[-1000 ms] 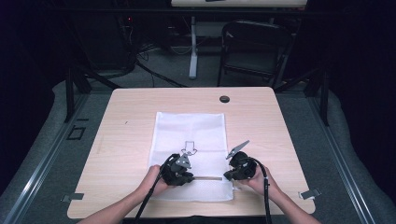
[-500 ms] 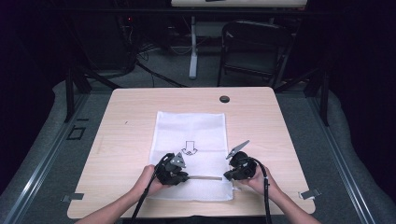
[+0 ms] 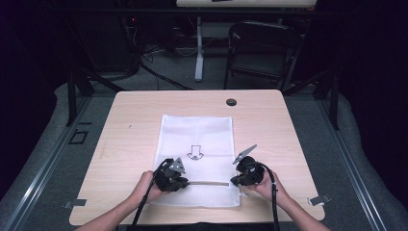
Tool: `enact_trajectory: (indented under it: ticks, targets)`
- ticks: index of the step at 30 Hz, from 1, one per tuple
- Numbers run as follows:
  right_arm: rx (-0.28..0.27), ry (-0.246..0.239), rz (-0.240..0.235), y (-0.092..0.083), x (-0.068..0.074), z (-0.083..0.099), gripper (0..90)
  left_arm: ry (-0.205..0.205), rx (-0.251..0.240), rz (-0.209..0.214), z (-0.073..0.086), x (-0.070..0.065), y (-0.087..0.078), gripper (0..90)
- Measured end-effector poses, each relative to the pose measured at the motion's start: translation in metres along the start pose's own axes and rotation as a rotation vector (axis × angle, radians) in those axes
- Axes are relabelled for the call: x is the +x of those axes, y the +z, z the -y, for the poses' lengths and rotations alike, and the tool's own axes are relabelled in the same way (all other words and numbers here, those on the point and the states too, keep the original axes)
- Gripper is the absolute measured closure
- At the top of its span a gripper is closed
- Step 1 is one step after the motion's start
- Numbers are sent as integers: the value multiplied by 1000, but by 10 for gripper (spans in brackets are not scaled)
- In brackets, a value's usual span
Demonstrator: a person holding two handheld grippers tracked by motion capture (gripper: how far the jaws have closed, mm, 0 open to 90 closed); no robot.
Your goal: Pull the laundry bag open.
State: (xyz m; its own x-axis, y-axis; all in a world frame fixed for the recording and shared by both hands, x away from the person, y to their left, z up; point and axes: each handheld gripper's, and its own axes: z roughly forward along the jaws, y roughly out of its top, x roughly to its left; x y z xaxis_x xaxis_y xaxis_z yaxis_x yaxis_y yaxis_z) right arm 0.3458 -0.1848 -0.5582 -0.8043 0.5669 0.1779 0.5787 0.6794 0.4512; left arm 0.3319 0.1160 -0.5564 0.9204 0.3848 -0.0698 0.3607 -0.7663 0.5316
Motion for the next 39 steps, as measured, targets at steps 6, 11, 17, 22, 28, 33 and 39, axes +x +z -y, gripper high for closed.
enact_trajectory:
  ticks: [6,11,17,22,28,33,39]
  targets:
    - [-2,1,0,0,0,0,900,-6,1,-6,3,1,-2,826]
    - [-2,1,0,0,0,0,900,-17,3,-15,8,2,-6,826]
    - [3,0,2,0,0,0,900,-23,2,-20,12,4,-10,826]
    - [2,0,2,0,0,0,900,-35,5,-22,16,5,-12,826]
    - [2,0,3,0,0,0,900,-47,6,-34,23,8,-17,826]
    - [2,-1,14,0,1,0,900,-61,5,-43,29,9,-23,826]
    - [5,6,3,0,1,0,900,-77,2,-52,36,11,-27,825]
